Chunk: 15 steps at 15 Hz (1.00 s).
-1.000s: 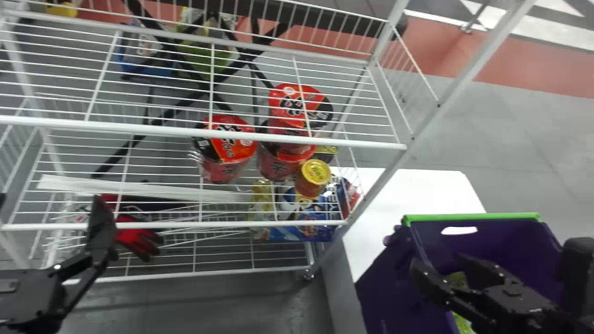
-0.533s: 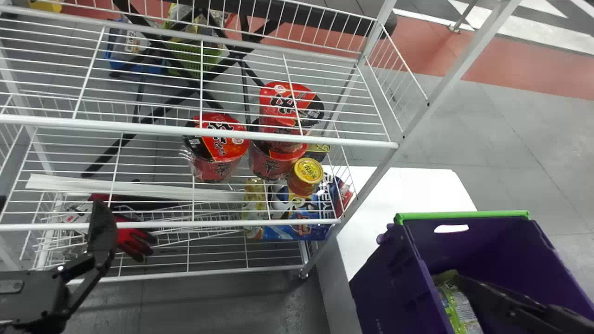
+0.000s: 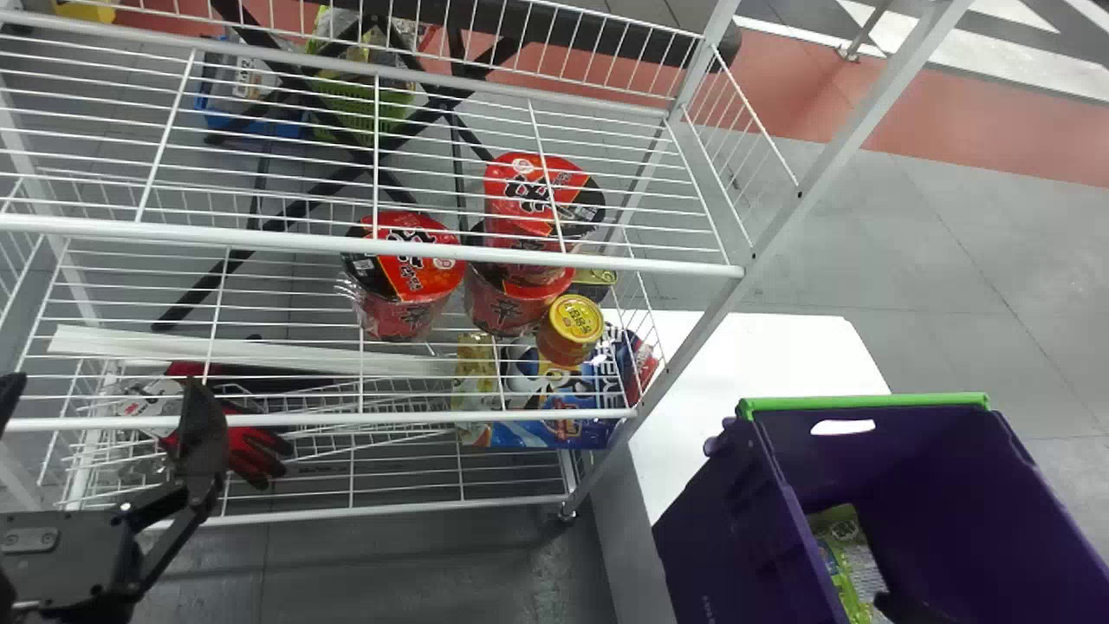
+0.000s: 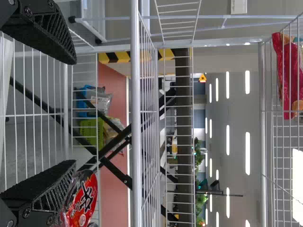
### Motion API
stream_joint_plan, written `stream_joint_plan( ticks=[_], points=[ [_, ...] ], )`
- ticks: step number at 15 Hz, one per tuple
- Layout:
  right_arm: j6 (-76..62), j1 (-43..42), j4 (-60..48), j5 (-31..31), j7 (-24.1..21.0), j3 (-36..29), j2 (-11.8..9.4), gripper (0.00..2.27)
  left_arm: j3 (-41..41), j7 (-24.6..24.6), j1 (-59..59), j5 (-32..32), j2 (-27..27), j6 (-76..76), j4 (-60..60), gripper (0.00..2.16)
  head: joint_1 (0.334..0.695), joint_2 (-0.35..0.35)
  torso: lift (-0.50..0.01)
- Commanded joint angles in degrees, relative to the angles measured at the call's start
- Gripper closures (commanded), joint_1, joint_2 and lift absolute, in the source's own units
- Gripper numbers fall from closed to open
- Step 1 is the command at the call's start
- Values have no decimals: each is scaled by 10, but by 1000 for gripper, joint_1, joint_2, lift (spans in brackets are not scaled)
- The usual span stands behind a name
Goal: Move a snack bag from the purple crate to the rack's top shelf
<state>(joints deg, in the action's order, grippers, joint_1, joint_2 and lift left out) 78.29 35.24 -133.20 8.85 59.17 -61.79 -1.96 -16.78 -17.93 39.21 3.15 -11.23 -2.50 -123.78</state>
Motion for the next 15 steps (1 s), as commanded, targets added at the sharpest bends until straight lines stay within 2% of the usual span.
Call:
stream_joint_plan(
  ticks=[1,6,9,15],
  points=[
    [-26,0,29,-35,3,3,-17,157,2,0,-2,-1,0,0,6,56,695,-350,-464],
    [-100,-9,72,-124,-5,14,-30,167,4,-1,-5,-2,0,0,8,56,695,-350,-464],
    [-145,-9,107,-181,-5,41,-46,174,6,-1,-5,-2,0,4,7,56,695,-350,-464],
    [-159,-25,216,-270,15,106,-103,174,6,-1,-5,0,0,11,7,56,695,-350,-464]
  ],
)
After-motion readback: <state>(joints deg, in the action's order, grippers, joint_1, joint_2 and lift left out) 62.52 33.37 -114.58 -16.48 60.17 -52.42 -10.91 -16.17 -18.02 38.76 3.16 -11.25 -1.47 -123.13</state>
